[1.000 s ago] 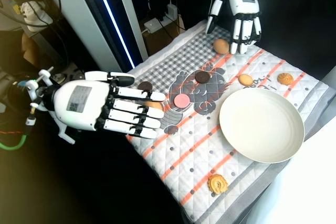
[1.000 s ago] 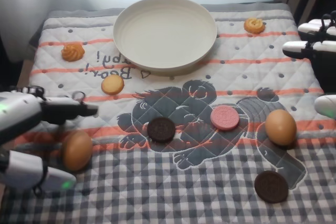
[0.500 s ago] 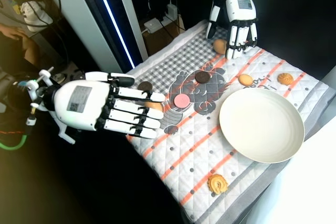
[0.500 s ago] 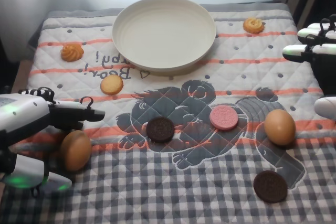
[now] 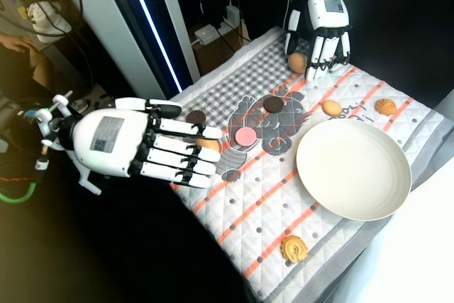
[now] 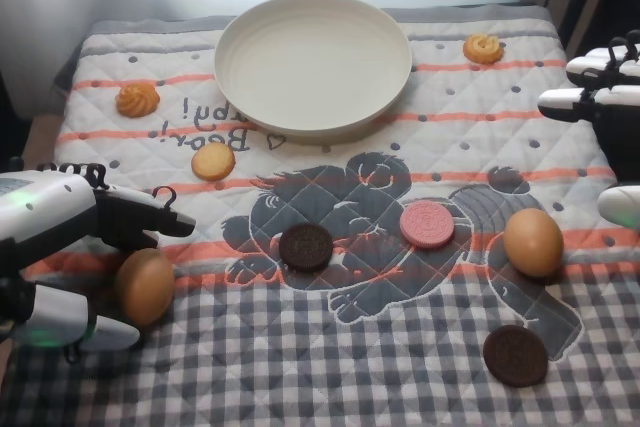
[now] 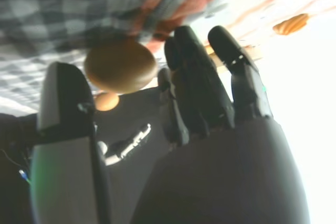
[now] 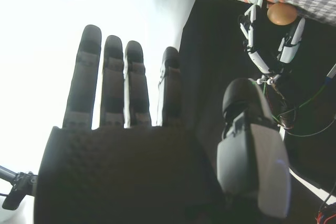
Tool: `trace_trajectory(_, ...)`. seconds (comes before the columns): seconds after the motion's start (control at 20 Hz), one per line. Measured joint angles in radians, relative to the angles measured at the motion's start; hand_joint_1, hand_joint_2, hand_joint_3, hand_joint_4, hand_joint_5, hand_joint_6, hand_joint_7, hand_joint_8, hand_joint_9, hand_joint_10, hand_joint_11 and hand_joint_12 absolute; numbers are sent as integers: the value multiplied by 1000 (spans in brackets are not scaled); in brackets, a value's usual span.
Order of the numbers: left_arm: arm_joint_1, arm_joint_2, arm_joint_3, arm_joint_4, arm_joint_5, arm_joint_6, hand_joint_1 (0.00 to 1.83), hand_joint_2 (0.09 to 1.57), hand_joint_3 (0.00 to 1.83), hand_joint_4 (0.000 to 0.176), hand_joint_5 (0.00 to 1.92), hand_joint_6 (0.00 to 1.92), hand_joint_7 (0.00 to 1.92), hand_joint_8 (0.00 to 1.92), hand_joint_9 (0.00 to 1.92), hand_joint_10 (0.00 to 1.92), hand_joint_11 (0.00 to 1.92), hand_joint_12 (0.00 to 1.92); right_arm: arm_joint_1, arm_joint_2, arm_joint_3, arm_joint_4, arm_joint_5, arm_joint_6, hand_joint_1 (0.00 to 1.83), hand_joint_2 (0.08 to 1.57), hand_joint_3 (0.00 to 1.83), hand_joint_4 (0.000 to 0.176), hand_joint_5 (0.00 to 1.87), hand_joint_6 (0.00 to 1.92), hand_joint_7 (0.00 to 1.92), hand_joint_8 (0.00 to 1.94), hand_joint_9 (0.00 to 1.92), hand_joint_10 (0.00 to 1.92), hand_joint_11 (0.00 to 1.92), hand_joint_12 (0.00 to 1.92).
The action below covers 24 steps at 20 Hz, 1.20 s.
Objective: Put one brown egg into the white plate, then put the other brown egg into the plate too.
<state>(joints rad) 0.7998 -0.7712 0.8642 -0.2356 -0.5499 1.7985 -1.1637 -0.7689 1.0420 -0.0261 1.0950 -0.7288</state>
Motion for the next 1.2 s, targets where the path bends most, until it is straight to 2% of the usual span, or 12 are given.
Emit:
trace_trajectory(0.3, 0, -10, 6, -6, -10, 0, 1013, 877, 1, 117, 618, 6, 805, 11, 762, 220, 177, 1214, 0, 0, 0, -1, 0, 0, 83, 1220, 3, 169, 356, 2, 298, 5, 284, 4, 323, 73)
trace_trajectory(0.4, 0, -11, 10, -9, -12, 0, 1037, 916, 0, 56, 831, 10, 884, 23, 654, 590, 205, 1218, 0, 0, 0, 0, 0, 0, 67, 1221, 2, 164, 358, 2, 298, 2, 283, 2, 321, 69)
trace_trajectory(0.45, 0, -12, 10, -10, -11, 0, 1057, 939, 0, 0, 979, 8, 950, 48, 635, 700, 204, 1253, 0, 0, 0, 0, 0, 0, 65, 1219, 1, 164, 361, 3, 301, 3, 285, 3, 322, 69)
trace_trajectory(0.5, 0, -13, 10, -17, -10, 0, 1117, 976, 3, 58, 1263, 269, 1040, 106, 634, 843, 205, 1284, 0, 0, 0, 0, -1, 0, 69, 1223, 3, 164, 360, 2, 303, 4, 285, 3, 321, 68)
trace_trajectory(0.55, 0, -14, 12, -18, -10, -6, 1131, 992, 2, 52, 1287, 392, 1083, 176, 627, 954, 194, 1315, 0, 0, 0, 0, 0, 0, 70, 1220, 1, 170, 356, 0, 302, 3, 282, 1, 316, 65)
trace_trajectory(0.6, 0, -16, 13, -27, -11, -5, 1241, 1057, 3, 0, 1359, 137, 960, 1025, 645, 1002, 183, 1355, 0, 0, 0, 0, 0, 0, 75, 1223, 2, 167, 357, 1, 305, 4, 283, 1, 315, 64)
trace_trajectory(0.65, 0, -16, 13, -27, -11, -6, 1264, 1072, 0, 0, 1379, 62, 938, 1204, 662, 1038, 178, 1416, 0, 0, 0, 0, 0, 0, 72, 1222, 1, 160, 357, 1, 306, 4, 287, 3, 323, 67)
trace_trajectory(0.85, -10, -24, 21, -30, -1, -8, 1273, 1075, 0, 0, 1374, 10, 960, 1243, 653, 1177, 189, 1496, 0, 0, 0, 0, -1, 0, 73, 1226, 2, 156, 366, 3, 318, 6, 295, 5, 326, 65)
trace_trajectory(1.0, -32, -33, 40, -38, -2, 0, 1162, 975, 0, 0, 1456, 78, 950, 935, 667, 1328, 295, 1629, 0, -3, 4, 0, 0, 0, 92, 1225, 1, 155, 366, 2, 324, 5, 301, 5, 333, 65)
trace_trajectory(1.1, -65, -50, 60, -42, -3, 3, 1146, 977, 0, 53, 1430, 133, 962, 777, 727, 1161, 321, 1527, 0, -6, 6, 4, 0, 0, 100, 1223, 0, 153, 366, 1, 320, 2, 297, 2, 327, 61)
trace_trajectory(1.15, -98, -69, 78, -42, -4, 3, 1249, 1049, 3, 0, 1368, 74, 978, 1111, 761, 1053, 316, 1467, -2, -6, 6, 3, -1, 0, 113, 1225, 0, 146, 369, 2, 320, 2, 299, 2, 330, 60)
trace_trajectory(1.2, -137, -95, 103, -39, -5, 3, 1271, 1062, 0, 0, 1365, 46, 994, 1159, 803, 959, 323, 1427, -5, -6, 7, 3, 2, 0, 111, 1223, 0, 150, 367, 1, 318, 0, 300, 2, 330, 59)
